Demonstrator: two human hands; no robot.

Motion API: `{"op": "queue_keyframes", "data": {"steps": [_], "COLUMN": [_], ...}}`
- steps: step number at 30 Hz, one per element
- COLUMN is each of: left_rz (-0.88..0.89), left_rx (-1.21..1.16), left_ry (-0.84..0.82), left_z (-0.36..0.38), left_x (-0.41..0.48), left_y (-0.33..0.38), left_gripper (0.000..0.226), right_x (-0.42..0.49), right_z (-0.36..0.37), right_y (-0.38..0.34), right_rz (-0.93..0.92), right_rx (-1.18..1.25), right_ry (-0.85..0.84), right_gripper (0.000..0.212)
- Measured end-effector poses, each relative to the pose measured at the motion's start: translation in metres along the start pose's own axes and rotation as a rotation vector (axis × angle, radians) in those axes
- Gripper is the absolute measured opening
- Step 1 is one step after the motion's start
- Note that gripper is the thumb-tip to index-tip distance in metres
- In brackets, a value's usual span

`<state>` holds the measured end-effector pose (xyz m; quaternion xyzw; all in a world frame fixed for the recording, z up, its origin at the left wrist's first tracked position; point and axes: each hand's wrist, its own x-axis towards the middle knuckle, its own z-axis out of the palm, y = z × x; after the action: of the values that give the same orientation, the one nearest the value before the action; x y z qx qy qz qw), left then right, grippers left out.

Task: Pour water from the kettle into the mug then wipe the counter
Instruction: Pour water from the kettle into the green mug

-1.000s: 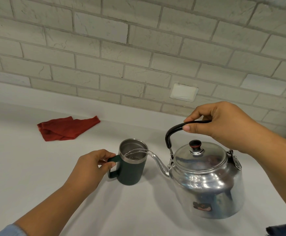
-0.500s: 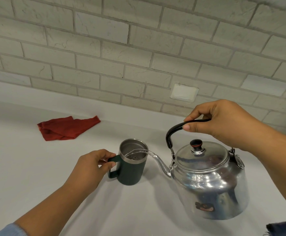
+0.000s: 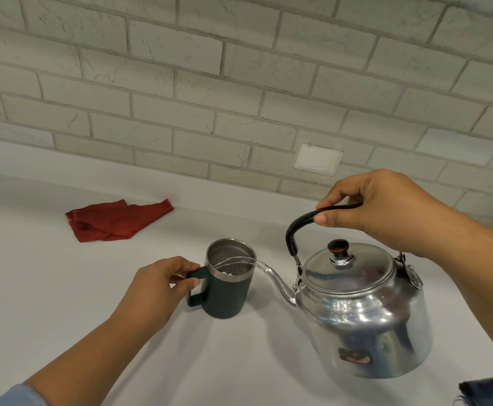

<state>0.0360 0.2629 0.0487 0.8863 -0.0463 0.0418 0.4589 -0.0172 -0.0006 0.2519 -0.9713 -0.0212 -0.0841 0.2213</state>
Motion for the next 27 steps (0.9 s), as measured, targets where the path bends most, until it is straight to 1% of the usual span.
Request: {"op": "queue_keyframes", "data": {"steps": [27], "left_rz": [0.02], "left_rx": [-0.002], "left_ry": [0.003], "left_z": [-0.0002], "left_x": [-0.001], "left_y": [-0.0001], "left_gripper": [0.018], "right_x": [0.0015], "right_z": [-0.0021], "right_y": [-0.0032], "right_rz": [-0.017], "right_rx": [-0.06], "right_ry": [-0.029], "right_gripper": [0.015]}}
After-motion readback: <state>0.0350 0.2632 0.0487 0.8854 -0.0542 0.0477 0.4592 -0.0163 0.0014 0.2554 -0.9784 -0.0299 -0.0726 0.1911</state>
